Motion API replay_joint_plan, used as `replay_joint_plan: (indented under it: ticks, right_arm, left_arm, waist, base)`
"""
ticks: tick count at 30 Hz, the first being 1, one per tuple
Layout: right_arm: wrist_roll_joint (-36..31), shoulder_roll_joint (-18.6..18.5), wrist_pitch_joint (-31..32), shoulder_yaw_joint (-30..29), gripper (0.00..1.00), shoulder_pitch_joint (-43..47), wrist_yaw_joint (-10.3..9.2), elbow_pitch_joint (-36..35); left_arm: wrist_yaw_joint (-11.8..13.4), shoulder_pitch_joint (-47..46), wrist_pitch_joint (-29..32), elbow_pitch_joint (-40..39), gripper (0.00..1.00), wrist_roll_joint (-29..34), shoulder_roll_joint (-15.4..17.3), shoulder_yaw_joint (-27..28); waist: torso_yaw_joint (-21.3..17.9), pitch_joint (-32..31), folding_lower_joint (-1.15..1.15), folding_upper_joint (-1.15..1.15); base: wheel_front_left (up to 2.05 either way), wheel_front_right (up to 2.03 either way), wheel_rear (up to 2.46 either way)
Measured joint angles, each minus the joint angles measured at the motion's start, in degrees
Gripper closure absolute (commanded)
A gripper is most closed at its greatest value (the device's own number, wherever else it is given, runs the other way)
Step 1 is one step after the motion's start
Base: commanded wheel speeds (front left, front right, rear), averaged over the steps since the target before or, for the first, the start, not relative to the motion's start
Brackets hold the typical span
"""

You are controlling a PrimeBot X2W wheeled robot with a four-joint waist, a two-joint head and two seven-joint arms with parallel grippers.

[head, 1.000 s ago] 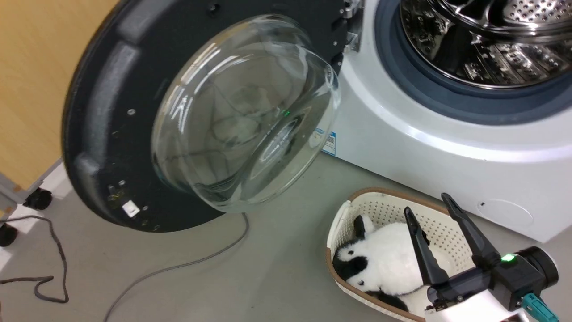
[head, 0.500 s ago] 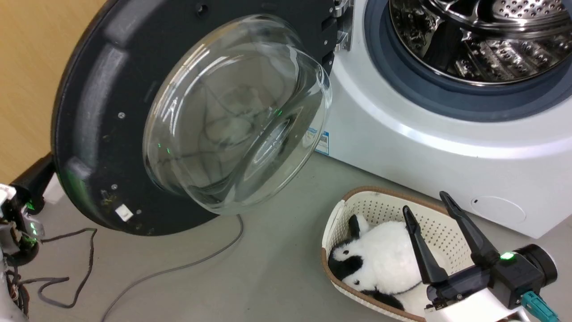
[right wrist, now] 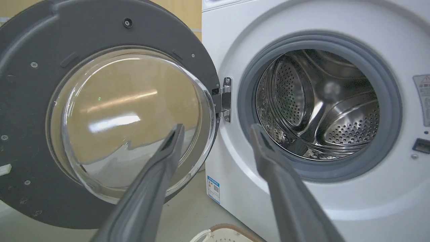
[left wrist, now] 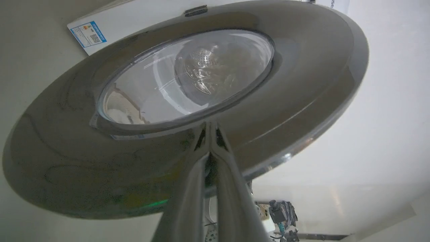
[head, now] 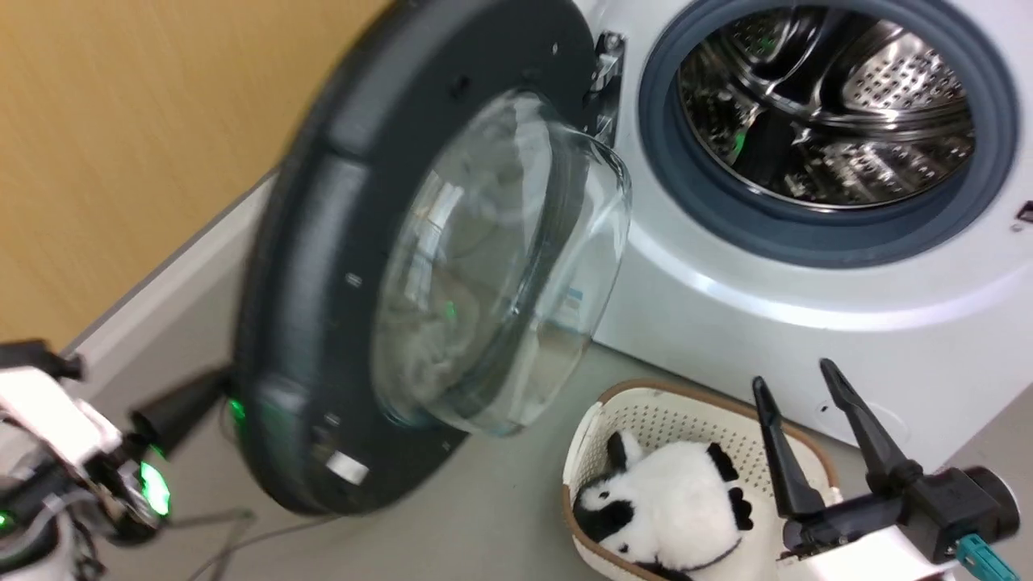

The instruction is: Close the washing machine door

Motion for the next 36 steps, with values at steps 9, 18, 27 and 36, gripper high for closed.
replay_joint_plan:
  ticks: [9,18,27,36]
  right_arm:
    - [0.0,0.5,0.0,0.1,0.0,0.9,0.0,0.4]
    - [-0.4,0.7,0.0,-0.1,0.0,1.3,0.0,0.3]
    - [-0.5,0.7,0.0,-1.2,0.0,1.1,0.0,0.0]
    - [-0.4,0.7,0.0,-1.2,0.0,-0.2,0.0,-0.6]
  left_arm:
    - [4.0,10.6,5.4,-14.9,1.0,-0.6,-7.0,-7.3]
    - [3.4,17.5,2.5,-19.8,1.0,-3.1,-9.1,-14.1]
    - [0.2,19.5,-6.1,-17.0,1.0,-7.5,-9.5,-22.3]
    - [-5.1,16.8,-18.7,-11.4,1.0,-11.7,-9.6,-28.8]
  waist:
    - [-4.1,-1.7,0.0,0.0]
    - [-11.3,-1.7,0.0,0.0]
    - [-20.3,0.1,0.0,0.0]
    - [-30.2,2.9,0.0,0.0]
  base:
    - [0.0,0.0,0.0]
    - [0.0,0.0,0.0]
    - [0.0,0.0,0.0]
    - [0.0,0.0,0.0]
